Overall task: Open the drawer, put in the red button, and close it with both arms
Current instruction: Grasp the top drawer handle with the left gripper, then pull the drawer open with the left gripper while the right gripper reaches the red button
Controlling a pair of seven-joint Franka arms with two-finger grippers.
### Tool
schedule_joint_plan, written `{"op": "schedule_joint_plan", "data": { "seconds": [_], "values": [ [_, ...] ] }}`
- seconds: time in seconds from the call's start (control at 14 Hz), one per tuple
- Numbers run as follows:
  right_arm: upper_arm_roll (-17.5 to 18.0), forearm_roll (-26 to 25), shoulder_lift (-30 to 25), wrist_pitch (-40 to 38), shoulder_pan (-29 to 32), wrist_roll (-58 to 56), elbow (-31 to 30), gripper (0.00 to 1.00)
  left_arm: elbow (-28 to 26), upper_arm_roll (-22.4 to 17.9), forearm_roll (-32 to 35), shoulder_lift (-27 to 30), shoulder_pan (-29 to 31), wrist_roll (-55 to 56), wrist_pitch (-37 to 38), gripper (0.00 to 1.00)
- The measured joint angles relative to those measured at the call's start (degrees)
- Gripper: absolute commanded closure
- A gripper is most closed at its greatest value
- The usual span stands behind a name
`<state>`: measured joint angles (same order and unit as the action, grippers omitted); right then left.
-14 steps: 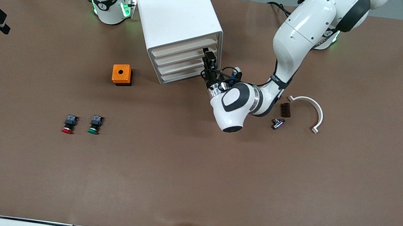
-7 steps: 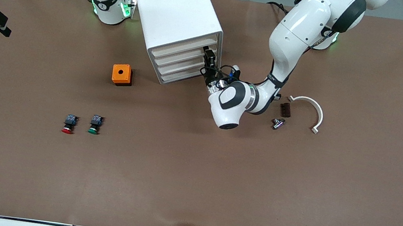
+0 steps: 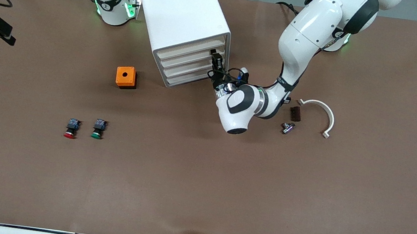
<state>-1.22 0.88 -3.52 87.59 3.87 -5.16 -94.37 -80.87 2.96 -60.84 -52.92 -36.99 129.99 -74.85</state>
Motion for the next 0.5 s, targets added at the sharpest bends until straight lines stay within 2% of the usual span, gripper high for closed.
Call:
{"op": "schedule_joint_plan", "data": {
  "seconds": [0.14,0.5],
  "values": [
    [0.0,0.0,1.7,0.5,0.0,-1.1,0.9,0.0,0.1,-0.1,0.0,0.0,0.5,0.0,0.0,0.9],
    [-0.6,0.0,1.9,-0.3,0.6,-8.6,3.6,0.0,0.3,-0.3,-0.6,0.0,4.3,0.0,0.0,0.89]
  ]
}}
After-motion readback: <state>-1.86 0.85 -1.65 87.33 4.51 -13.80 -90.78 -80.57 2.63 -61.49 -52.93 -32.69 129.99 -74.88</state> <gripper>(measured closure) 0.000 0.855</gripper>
